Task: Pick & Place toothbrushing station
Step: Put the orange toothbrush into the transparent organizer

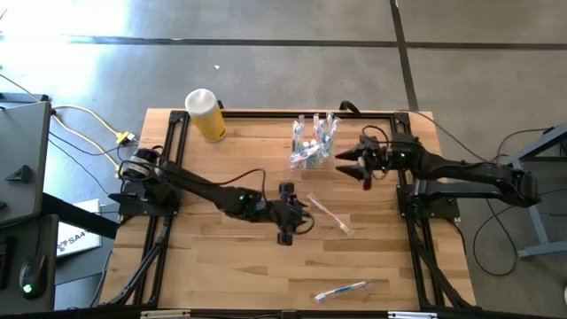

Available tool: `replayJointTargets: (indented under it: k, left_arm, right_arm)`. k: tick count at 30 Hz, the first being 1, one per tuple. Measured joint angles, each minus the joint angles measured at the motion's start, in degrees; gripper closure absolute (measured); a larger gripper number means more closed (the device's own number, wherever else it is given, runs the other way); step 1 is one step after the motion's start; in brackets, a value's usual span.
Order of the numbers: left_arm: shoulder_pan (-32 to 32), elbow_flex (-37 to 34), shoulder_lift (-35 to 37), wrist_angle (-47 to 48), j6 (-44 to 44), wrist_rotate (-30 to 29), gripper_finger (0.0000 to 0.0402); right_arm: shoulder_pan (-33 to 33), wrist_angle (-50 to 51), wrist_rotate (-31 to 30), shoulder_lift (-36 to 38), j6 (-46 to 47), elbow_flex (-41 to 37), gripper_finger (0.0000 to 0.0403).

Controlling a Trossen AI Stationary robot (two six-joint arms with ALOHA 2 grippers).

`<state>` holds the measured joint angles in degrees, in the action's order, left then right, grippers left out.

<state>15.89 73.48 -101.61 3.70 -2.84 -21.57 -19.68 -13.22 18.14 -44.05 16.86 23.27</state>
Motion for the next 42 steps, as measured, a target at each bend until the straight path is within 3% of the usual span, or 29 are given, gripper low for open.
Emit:
replayJointTargets:
  k: [4,8,15,24,31,42]
  left_arm:
    - [-2.88,0.0,-3.86,-4.61,-2.93,1.88,0.0195]
    - [-5.34,-0.16,-8.16,-10.27,-9.08,5.84,0.0195]
    - [-9.56,0.54,-13.6,-22.74,-11.88,20.98,0.0195]
    - [-13.31,8.3,-20.73,-17.22,-10.34,26.15,0.0195]
    - [-13.68,15.56,-25.68,-9.06,-11.99,28.31,0.0195]
    - [-14.53,16.91,-29.46,-5.68,-11.79,27.02,0.0195]
  right_arm:
    - [6.13,1.64,-1.05,3.73,-0.41,0.04,0.019]
    - [13.14,3.55,-7.16,5.97,-0.74,0.01,0.019]
    - [26.31,3.6,-15.98,6.55,-0.28,0.04,0.019]
    - [39.12,1.96,-30.3,4.72,-0.17,0.06,0.019]
    - [45.48,0.57,-34.96,4.46,-0.17,0.02,0.019]
    - [50.14,0.35,-39.68,2.58,-0.17,0.03,0.019]
